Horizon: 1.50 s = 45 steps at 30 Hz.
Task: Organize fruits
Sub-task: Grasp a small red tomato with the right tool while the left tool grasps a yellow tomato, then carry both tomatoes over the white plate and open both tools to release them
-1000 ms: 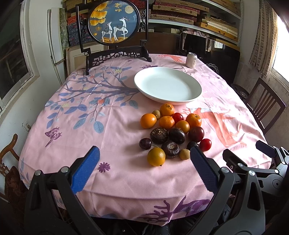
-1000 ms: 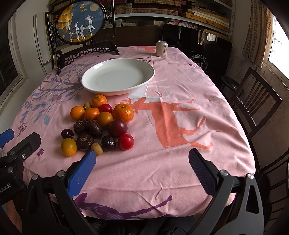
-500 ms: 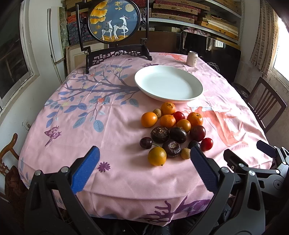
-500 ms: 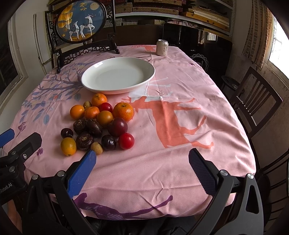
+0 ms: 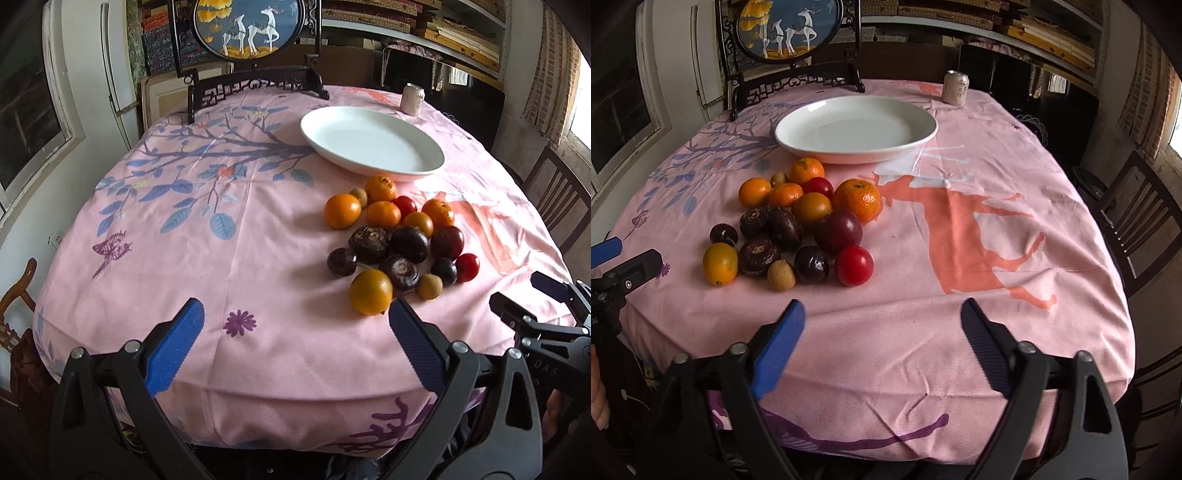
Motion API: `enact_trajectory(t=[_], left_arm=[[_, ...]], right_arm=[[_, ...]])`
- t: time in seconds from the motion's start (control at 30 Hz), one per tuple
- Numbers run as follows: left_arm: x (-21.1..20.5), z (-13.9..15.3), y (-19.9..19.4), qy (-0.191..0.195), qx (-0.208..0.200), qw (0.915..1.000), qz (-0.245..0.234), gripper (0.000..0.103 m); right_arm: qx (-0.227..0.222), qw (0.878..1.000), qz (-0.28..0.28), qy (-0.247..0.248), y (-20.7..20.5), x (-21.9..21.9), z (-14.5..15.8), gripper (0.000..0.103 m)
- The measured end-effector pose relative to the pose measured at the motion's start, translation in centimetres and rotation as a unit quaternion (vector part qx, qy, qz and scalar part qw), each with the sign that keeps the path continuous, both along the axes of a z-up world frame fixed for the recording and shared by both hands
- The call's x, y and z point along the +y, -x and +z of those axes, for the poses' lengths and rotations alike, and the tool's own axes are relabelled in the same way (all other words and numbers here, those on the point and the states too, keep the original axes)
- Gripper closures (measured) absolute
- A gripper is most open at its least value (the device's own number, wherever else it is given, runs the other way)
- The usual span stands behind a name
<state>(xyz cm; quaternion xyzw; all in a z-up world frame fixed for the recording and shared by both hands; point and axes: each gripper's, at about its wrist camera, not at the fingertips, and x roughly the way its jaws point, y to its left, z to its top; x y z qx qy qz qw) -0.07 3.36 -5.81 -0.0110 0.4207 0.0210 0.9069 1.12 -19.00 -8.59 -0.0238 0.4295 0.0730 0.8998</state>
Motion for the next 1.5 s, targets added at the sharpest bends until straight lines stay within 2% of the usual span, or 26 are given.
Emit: enact_trajectory(t=[0.03, 0.07, 0.27, 0.3, 0.33, 0.4, 0.53, 0.7, 0.73, 0.77, 0.8, 0.87, 0.93, 1.0, 1.33, 1.5], left_arm=[[0.3, -0.5, -0.2, 0.005, 0.009, 0.9999, 0.001, 0.002], [0.6, -0.8, -0.3, 0.009, 0.016, 0.9998, 0.003, 0.002], [0.8, -1.8, -1.0, 0.026, 0.033, 0.9991, 0.002, 0.002], [0.6, -1.8, -1.1, 0.026, 0.033, 0.9991, -0.001, 0.002], [0.3, -1.9, -1.2, 0.026, 0.034, 0.9991, -0.007, 0.002], [-0.3, -2.2, -1.6, 0.028, 0.041, 0.9986, -0.020, 0.002], [-1.3, -2.9, -2.7, 0.038, 0.058, 0.9970, -0.034, 0.002], [-2.5, -3.3, -4.0, 0.047, 0.055, 0.9964, -0.044, 0.003], [-2.9, -3.4, -4.2, 0.046, 0.056, 0.9962, -0.048, 0.005], [-3.3, -3.6, -4.4, 0.043, 0.059, 0.9961, -0.050, 0.016], [-3.6, -3.8, -4.6, 0.041, 0.064, 0.9957, -0.052, 0.035], [-4.0, -4.3, -5.2, 0.048, 0.082, 0.9938, -0.058, 0.054], [-4.4, -4.3, -5.2, 0.039, 0.075, 0.9948, -0.056, 0.057], [-4.5, -4.3, -5.3, 0.054, 0.076, 0.9937, -0.062, 0.067], [-4.6, -1.1, -3.9, 0.065, 0.023, 0.9939, -0.086, 0.068], [-4.4, 1.0, -4.7, 0.064, 0.007, 0.9933, -0.095, 0.068]], right_arm=[[0.013, 1.000, 0.007, -0.016, -0.5, -0.2, -0.4, 0.049], [0.020, 0.999, 0.012, -0.031, -1.0, -0.3, -0.8, 0.052], [0.041, 0.997, 0.034, -0.064, -3.9, -0.1, -1.9, 0.053], [0.043, 0.996, 0.039, -0.068, -4.3, 0.0, -2.1, 0.054], [0.049, 0.995, 0.042, -0.073, -4.8, 0.0, -2.5, 0.065], [0.043, 0.994, 0.047, -0.084, -5.2, 0.0, -2.6, 0.072], [0.036, 0.996, 0.031, -0.081, -5.0, -0.6, -2.0, 0.073], [0.024, 0.997, 0.012, -0.069, -3.8, -2.1, -1.3, 0.073], [0.024, 0.997, 0.012, -0.070, -3.6, -2.4, -1.3, 0.073], [0.024, 0.997, 0.012, -0.072, -3.5, -2.6, -1.3, 0.073], [0.025, 0.997, 0.012, -0.075, -3.4, -2.8, -1.3, 0.073], [0.024, 0.996, 0.011, -0.080, -3.3, -3.1, -1.4, 0.073], [0.023, 0.996, 0.011, -0.083, -3.3, -3.3, -1.4, 0.073], [0.024, 0.996, 0.013, -0.085, -3.3, -3.4, -1.4, 0.073], [0.011, 0.995, 0.023, -0.097, -2.9, -3.1, -0.4, 0.073], [0.003, 0.994, 0.037, -0.100, -3.7, -2.7, 0.5, 0.073]])
